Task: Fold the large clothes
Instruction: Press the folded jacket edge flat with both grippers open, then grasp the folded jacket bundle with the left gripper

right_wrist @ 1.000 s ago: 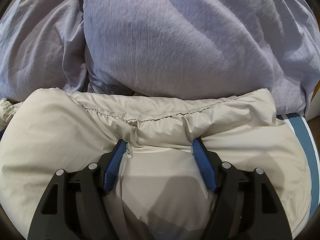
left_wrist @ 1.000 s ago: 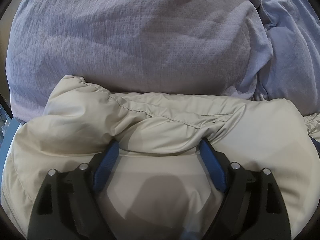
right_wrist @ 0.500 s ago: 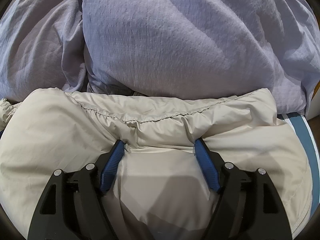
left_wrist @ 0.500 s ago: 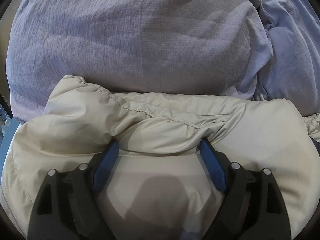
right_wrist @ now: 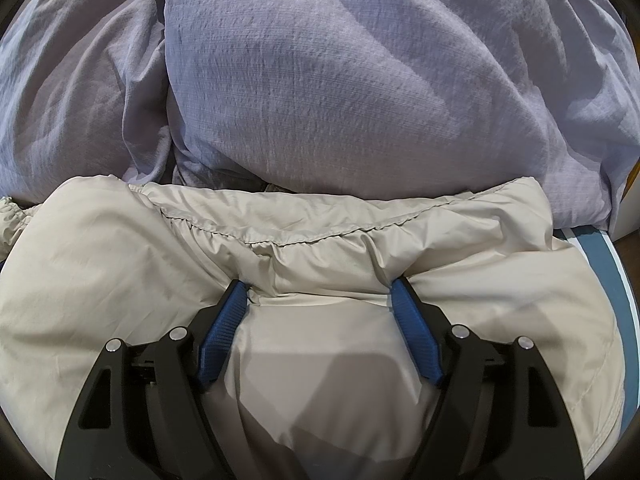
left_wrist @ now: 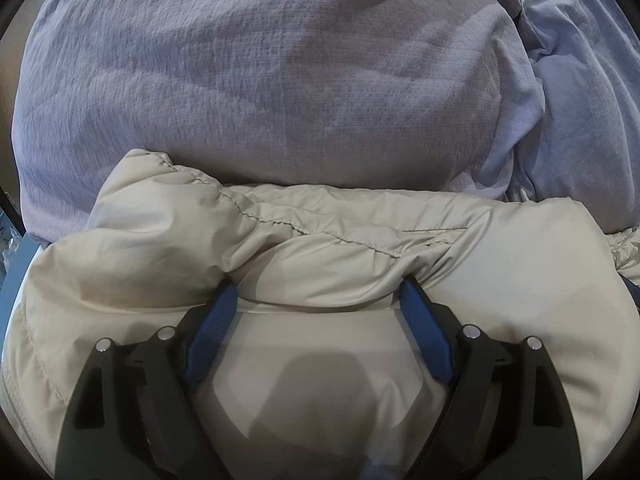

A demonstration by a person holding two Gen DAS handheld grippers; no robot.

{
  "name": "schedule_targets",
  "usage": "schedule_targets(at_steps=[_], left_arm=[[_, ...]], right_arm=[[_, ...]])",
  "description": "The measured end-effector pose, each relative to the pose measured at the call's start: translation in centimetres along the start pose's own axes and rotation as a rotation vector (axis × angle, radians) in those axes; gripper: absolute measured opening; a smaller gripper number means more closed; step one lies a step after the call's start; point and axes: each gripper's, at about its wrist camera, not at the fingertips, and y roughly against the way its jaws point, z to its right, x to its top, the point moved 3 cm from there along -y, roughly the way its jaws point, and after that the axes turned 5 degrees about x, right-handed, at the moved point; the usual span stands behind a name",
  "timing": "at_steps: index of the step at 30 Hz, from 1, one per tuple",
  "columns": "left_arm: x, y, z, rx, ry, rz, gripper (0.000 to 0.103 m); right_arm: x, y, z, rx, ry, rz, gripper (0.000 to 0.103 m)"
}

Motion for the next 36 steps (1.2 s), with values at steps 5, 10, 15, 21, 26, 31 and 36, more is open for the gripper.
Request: schedule_targets(at_steps=[5, 10, 15, 21, 26, 31, 36], left_arm=[[0.0, -0.2, 0.2, -0.004, 0.002, 0.0, 0.083], [-0.1, 0.3, -0.3, -0.005, 0.004, -0.011, 0.085], [0.0, 2.4, -1.0, 0.011, 0.015, -0.05, 0.086], [-0.4, 7.3, -3.6, 0.011, 0.039, -0.012, 0.086], [-2.2, 11.0, -7.5, 0.024, 0.099, 0.009, 0.086], [-5.0, 12.9, -11.2, 0.063, 0.156, -0.011, 0.086], [-8.1, 13.2, -14.5, 0.047, 0.24, -0.086, 0.086]], right_arm=[[-0.2, 0.0, 0.1, -0.004, -0.002, 0.004, 0.077], [0.1, -0.1, 0.3, -0.006, -0.001, -0.01, 0.078], [0.4, 1.2, 1.1, 0.009, -0.033, -0.063, 0.078], [0.1, 7.1, 5.4, -0.038, -0.103, -0.013, 0.078], [-1.5, 10.5, 10.6, -0.093, -0.199, -0.024, 0.078], [-4.8, 11.1, 14.7, -0.062, -0.319, -0.104, 0.078], [-8.0, 10.4, 16.4, 0.001, -0.45, -0.171, 0.078]])
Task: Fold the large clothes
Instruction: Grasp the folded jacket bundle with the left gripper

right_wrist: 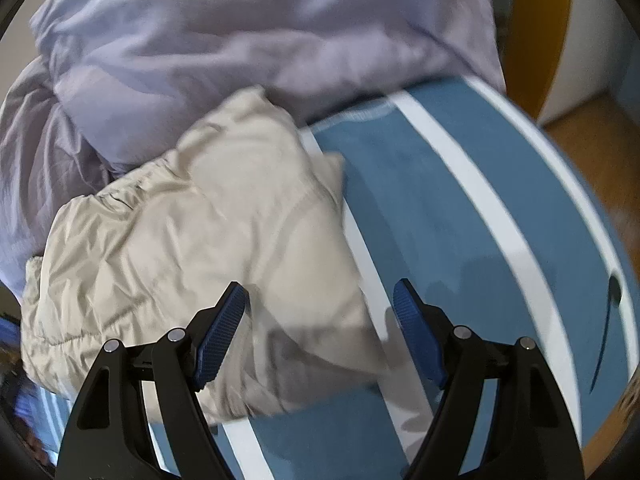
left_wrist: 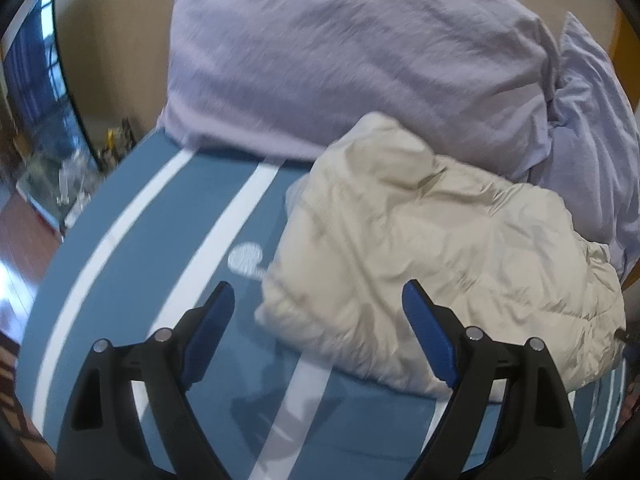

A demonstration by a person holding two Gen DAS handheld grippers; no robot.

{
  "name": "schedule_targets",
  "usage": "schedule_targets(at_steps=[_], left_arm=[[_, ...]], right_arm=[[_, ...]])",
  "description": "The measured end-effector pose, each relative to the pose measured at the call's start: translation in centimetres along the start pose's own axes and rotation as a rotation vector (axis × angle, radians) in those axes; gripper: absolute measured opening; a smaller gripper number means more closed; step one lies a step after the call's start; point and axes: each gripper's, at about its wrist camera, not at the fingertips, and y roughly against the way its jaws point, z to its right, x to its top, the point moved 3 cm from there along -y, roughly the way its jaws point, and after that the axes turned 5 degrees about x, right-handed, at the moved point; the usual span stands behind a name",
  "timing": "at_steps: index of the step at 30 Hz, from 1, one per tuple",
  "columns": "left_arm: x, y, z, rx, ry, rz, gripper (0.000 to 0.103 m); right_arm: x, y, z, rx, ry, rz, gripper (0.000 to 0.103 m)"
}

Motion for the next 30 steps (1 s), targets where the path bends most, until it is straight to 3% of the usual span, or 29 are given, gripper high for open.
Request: schedule_targets(at_steps=[8, 15, 16, 19, 21, 30], left_arm=[[-1.4, -2.6, -0.3, -0.059, 0.094, -0.119, 0.086], [-1.2, -4.4, -0.7, -0.071, 0.184, -0.163, 0.085], [-1.2, -4.7, -0.8, -0.073, 0.198, -0.168, 0.085], [-1.2, -5.1, -1.1, -0.085, 0.234, -0.178, 0.082], [-1.2, -5.2, -1.2, -0.093, 0.256, -0.176, 0.078], [-1.0, -3.8, -1.9, -0.177, 0.298, -0.106, 0.034]], right_arm=[[-1.2, -0.7, 1.1, 0.086, -0.117, -0.062, 0.081], [-2.6, -0.6, 1.3, 0.139, -0.197, -0.081, 0.081], [-2.7, -0.5, 1.2, 0.143, -0.199, -0.078, 0.08], [-2.9, -0.3, 0.9, 0.169, -0.196, -0.063, 0.065], [-2.9, 0.0, 0.4, 0.162, -0.176, -0.049, 0.056], [-3.5, 1.8, -1.0, 0.153, -0.085, 0.01, 0.033]])
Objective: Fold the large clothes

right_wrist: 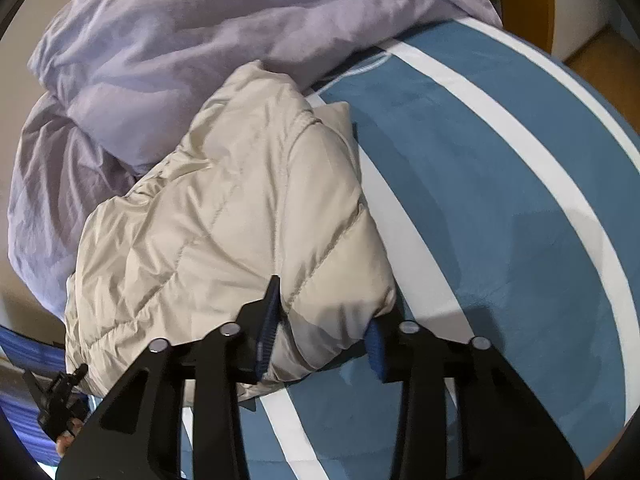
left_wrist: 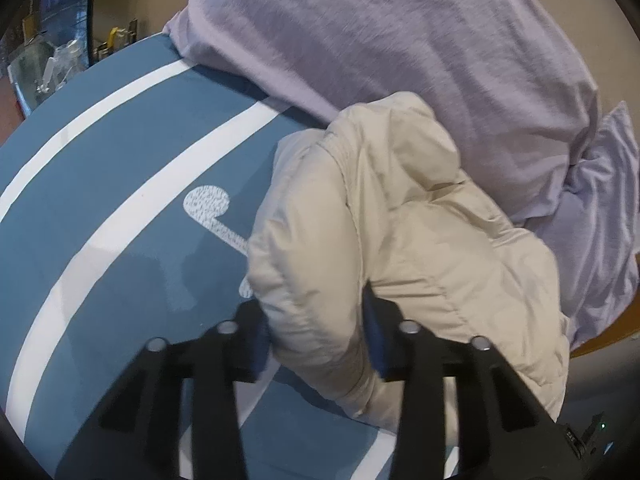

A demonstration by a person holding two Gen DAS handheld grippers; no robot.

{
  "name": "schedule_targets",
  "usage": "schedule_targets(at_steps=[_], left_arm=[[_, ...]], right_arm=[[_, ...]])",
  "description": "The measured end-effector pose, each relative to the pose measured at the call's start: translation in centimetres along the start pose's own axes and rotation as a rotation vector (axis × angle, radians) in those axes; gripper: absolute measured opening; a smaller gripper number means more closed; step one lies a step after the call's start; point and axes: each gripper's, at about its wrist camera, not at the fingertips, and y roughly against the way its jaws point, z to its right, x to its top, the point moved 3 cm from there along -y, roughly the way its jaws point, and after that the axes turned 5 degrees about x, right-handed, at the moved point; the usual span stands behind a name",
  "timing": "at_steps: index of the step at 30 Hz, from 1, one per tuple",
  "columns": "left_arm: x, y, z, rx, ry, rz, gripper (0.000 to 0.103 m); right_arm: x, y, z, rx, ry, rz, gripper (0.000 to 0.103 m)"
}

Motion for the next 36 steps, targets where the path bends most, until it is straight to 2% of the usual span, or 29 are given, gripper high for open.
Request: schedule_targets(at_steps=[2, 9, 17, 22, 25, 27, 29, 31, 33, 35, 36], left_arm=[[0.0, 0.6, 0.1, -0.012, -0.01, 0.013, 0.029], [0.0, 3.4, -0.9, -0.05, -0.027, 0.054, 0.026], [-2.3, 7.6, -7.0, -0.048, 0.029, 0.068, 0.026], [-3.7, 10.3, -11.2, -0.012, 0.058, 0.088, 0.026], [-4.2, 11.1, -12.6, 0.012, 0.071, 0.098, 0.027], [-4.6, 11.1, -13.2, 0.031, 0.079, 0.087, 0.029], [-4.8, 10.9, -13.4, 0.061, 0.087, 0.085, 0.035], [-5.0, 10.8, -13.6, 0.094, 0.103, 0.086, 0.04], [-5.0, 10.9, -13.9, 0.1, 0.126, 0.085, 0.049], [-4.9, 11.0, -14.2, 0.114, 0.138, 0.092, 0.063], [-4.9, 11.0, -14.2, 0.119, 0.136, 0.096, 0.066]], right_arm=[[-0.1, 0.5, -0.4, -0.001, 0.032, 0.011, 0.03], [-1.9, 2.3, -1.6, 0.035, 0.107, 0.014, 0.027], [-7.7, 4.2, -2.5, 0.122, 0.162, -0.042, 0.027], [-11.6, 5.2, -3.3, 0.183, 0.217, -0.099, 0.026], [-13.0, 5.4, -3.6, 0.188, 0.26, -0.116, 0.026], [-13.3, 5.4, -3.7, 0.177, 0.276, -0.115, 0.027], [-13.1, 5.5, -3.4, 0.164, 0.269, -0.122, 0.029], [-12.9, 5.9, -3.3, 0.144, 0.268, -0.119, 0.038], [-12.4, 6.7, -3.1, 0.102, 0.285, -0.086, 0.051], [-11.9, 7.4, -2.9, 0.075, 0.293, -0.05, 0.053], [-11.3, 7.9, -2.8, 0.064, 0.286, -0.03, 0.054]])
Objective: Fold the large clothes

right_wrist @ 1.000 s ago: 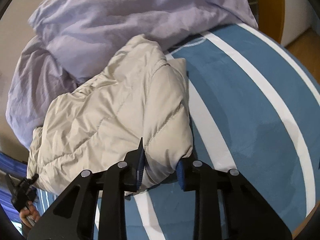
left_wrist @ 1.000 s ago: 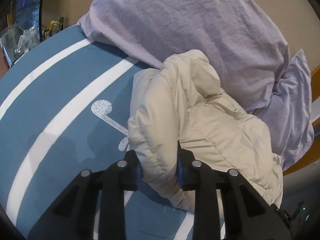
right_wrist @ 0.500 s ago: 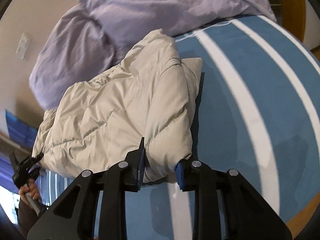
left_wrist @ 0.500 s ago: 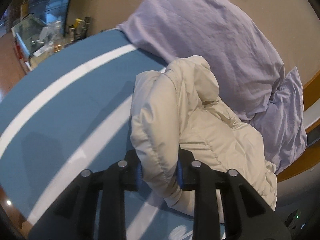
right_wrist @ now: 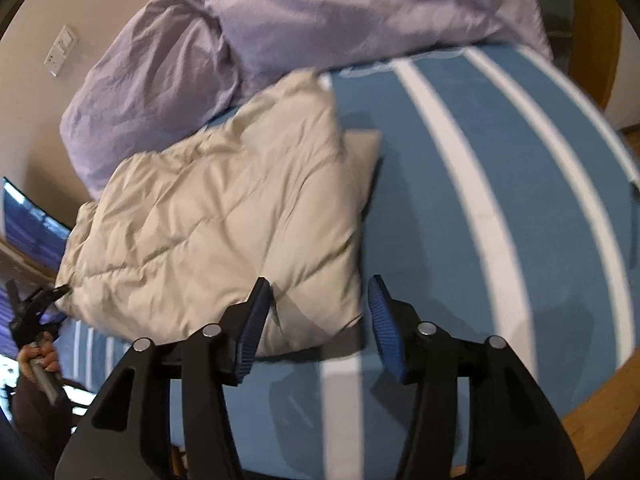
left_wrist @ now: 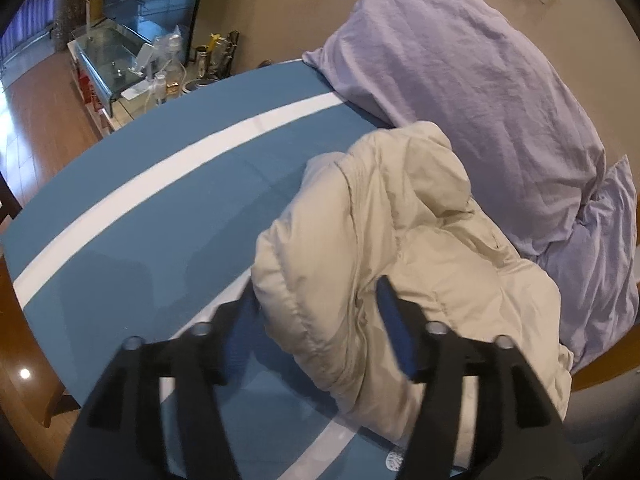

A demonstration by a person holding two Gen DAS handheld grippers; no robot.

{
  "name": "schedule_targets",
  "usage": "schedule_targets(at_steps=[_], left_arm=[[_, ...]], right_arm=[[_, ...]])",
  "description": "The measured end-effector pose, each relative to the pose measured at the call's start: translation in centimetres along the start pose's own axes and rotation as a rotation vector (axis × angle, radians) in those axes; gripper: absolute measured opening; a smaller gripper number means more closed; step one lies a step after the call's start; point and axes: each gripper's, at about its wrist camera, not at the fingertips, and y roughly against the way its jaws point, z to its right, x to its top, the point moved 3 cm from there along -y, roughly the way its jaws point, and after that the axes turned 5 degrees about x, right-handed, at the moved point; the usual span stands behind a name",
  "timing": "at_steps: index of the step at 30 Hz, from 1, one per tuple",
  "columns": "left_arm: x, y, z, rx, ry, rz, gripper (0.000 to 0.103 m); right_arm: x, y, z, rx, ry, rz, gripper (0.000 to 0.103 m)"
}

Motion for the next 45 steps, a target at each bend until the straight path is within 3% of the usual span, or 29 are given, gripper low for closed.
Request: schedule_targets(at_steps=[4, 9, 15, 22, 25, 29, 32, 38, 45], left_arm=[[0.0, -0.1, 0.5, 0.002, -0.023, -0.003, 0.076], [-0.4, -1.0, 1.1, -0.009, -0.014, -0.03, 0.08], [-0.9, -2.3, 1.3, -0.041, 0.051, -0.066, 0.08], [-1.0, -3.3, 1.0, -0.07, 0.141, -0.08, 0.079], [-0.8, -3.5, 1.0, -0.091, 0.171, -0.074, 0.07], [-0.5, -3.3, 1.1, -0.123, 0.199, -0.062, 0.042], [-0.1, -2.7, 1.4, -0.168, 0.212, -0.06, 0.03], [0.9, 0.4, 4.0, -0.279, 0.182, -0.015, 0.024], [0.8, 5.8, 10.6, -0.455, 0.066, 0.037, 0.023]], right_arm=[[1.6, 1.2, 0.0, -0.051, 0.006, 0.061, 0.054], [2.4, 1.4, -3.3, -0.058, 0.126, 0.091, 0.054], [1.1, -1.3, -8.6, -0.048, 0.29, 0.037, 0.054], [-1.1, -4.0, -10.0, -0.088, 0.355, -0.032, 0.054], [-1.6, -5.4, -8.9, -0.125, 0.339, -0.07, 0.055], [-2.3, -6.2, -8.0, -0.132, 0.337, -0.063, 0.057], [-2.4, -6.5, -8.0, -0.143, 0.354, -0.061, 0.058], [-2.3, -6.8, -7.5, -0.132, 0.343, -0.063, 0.059], [-2.3, -6.9, -7.1, -0.115, 0.332, -0.067, 0.059]])
